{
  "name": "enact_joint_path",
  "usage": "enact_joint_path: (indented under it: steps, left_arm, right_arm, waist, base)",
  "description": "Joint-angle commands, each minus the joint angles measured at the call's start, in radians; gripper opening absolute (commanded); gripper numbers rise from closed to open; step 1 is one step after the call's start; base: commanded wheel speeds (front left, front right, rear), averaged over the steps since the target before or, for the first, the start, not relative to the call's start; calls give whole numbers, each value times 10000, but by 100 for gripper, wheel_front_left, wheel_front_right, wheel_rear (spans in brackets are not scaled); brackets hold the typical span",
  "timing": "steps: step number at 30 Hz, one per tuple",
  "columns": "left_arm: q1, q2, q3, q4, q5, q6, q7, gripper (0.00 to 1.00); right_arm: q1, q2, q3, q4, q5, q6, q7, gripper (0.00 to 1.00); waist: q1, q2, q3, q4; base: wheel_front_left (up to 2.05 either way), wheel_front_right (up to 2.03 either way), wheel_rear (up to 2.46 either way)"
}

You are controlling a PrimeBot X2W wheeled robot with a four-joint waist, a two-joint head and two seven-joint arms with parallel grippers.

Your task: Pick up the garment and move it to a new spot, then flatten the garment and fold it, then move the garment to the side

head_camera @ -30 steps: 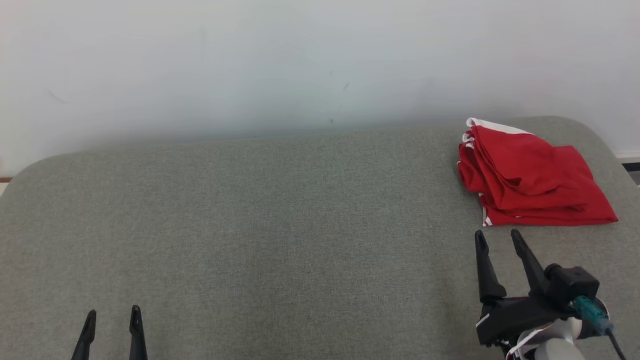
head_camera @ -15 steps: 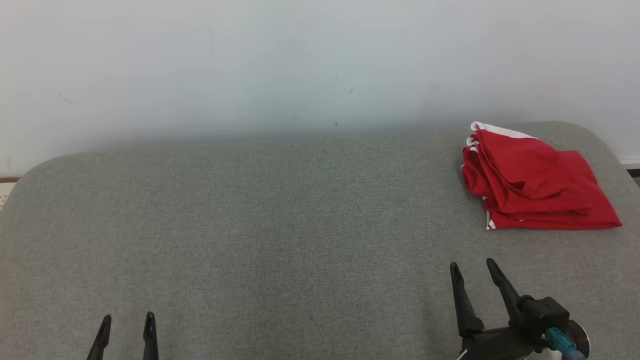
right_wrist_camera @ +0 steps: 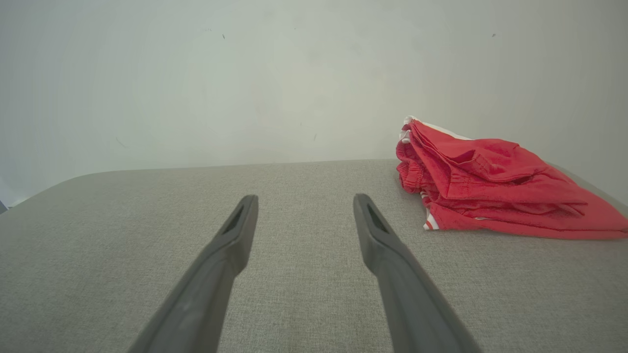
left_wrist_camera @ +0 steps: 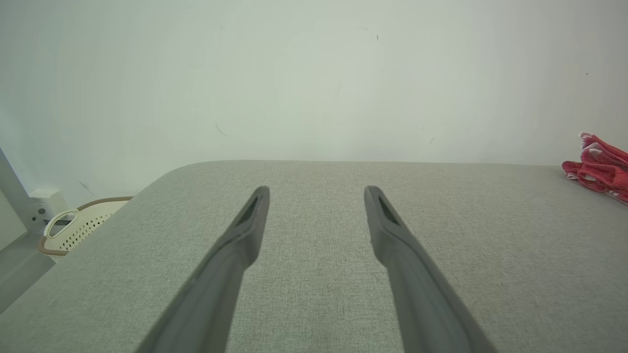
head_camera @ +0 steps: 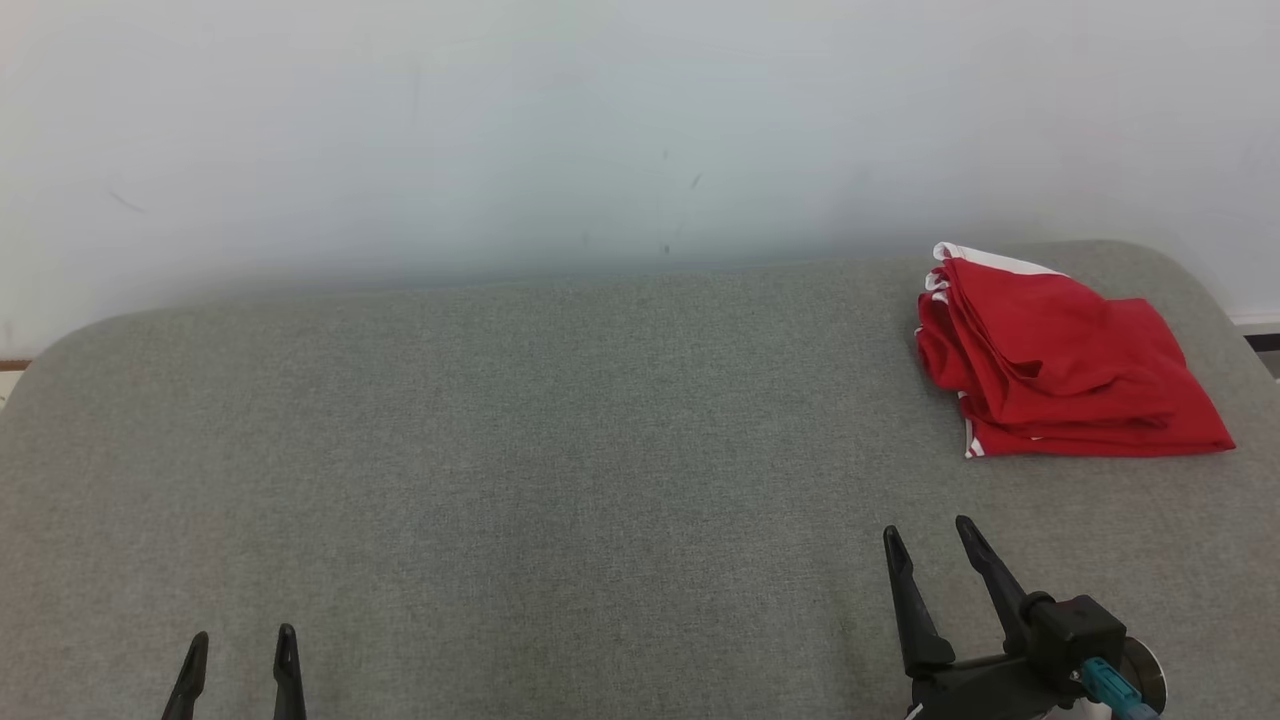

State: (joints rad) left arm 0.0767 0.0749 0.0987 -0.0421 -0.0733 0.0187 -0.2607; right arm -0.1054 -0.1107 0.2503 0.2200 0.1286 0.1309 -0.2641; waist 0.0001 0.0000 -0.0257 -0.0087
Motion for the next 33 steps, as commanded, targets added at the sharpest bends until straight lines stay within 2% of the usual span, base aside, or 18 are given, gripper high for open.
enact_joint_path:
  steps: [1,33]
  left_arm:
    - [-10,-14,47,48,-21,22,-39,100]
    - [74,-64,47,-54,77,-9,-39,100]
  right_arm:
    - [132,-34,23,-34,70,-2,-13,100]
    - [100,-60,-26,-4,73,-2,-13,100]
  waist:
    - [-1,0,-10,-15]
    - [-1,0,-121,8]
  base:
    - [0,0,0]
    - [0,0,0]
